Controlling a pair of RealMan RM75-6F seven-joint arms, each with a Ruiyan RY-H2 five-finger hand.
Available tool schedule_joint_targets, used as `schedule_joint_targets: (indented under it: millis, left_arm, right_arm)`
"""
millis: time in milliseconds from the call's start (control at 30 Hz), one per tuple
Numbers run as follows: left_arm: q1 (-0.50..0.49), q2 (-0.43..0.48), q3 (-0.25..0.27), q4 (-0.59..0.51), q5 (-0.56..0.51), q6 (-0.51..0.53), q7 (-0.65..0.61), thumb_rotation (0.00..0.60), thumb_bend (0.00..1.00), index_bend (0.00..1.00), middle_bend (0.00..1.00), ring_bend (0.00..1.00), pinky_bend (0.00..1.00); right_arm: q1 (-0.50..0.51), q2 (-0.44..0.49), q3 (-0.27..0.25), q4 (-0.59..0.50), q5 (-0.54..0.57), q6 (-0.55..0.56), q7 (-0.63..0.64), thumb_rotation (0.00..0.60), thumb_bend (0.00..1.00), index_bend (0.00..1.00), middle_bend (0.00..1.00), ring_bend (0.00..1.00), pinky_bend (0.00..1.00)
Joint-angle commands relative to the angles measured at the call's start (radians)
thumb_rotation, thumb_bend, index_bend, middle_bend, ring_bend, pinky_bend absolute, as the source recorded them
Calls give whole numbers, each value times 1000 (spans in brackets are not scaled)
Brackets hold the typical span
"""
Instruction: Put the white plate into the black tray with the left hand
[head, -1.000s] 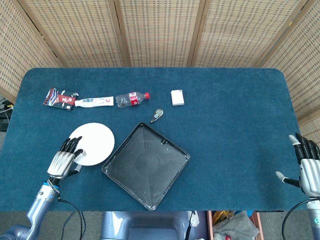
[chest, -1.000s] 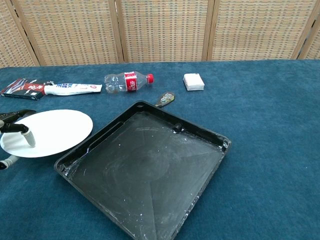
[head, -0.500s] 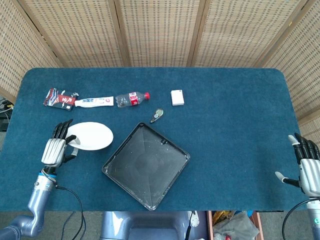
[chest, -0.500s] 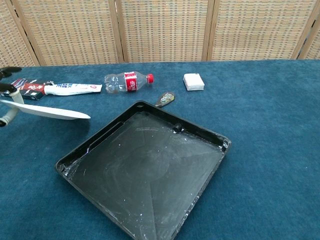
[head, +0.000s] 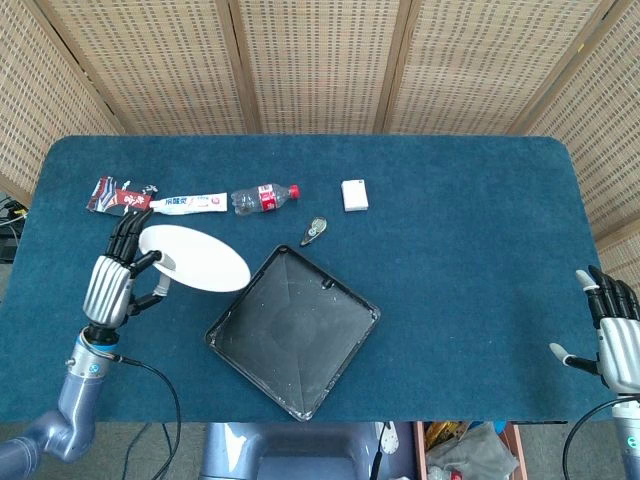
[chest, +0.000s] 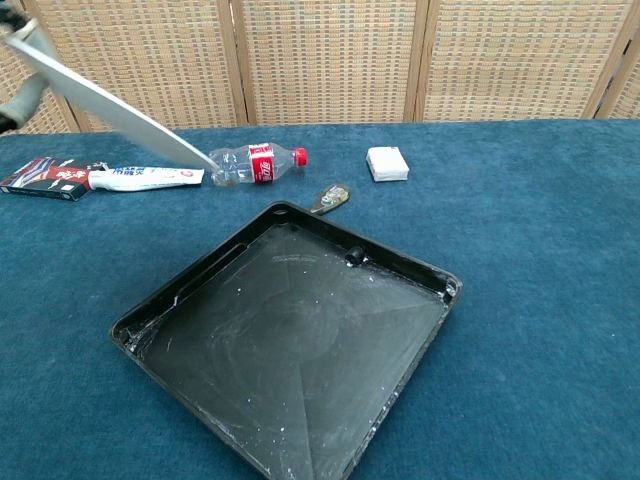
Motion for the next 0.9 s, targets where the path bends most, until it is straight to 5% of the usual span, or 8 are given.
schedule_joint_targets:
  millis: [33,567,900]
  left_arm:
    - [-58,-16,12,-67,49,-34,60,600,536,804,0,0,0]
    - [-202,-237,54,46,55,-205,134,600,537,809,0,0,0]
    - [-240,-234,82,98,27,-291,115,600,476,741,0,0,0]
  right_arm:
    - [1,-1,1,-1,3,-1,-6,600,0,0,0,0,0]
    - [1,5,19,1,53,-19,-8,600,0,0,0,0,0]
    - [0,8,22,-3,61,-19,-13,600,0,0,0,0,0]
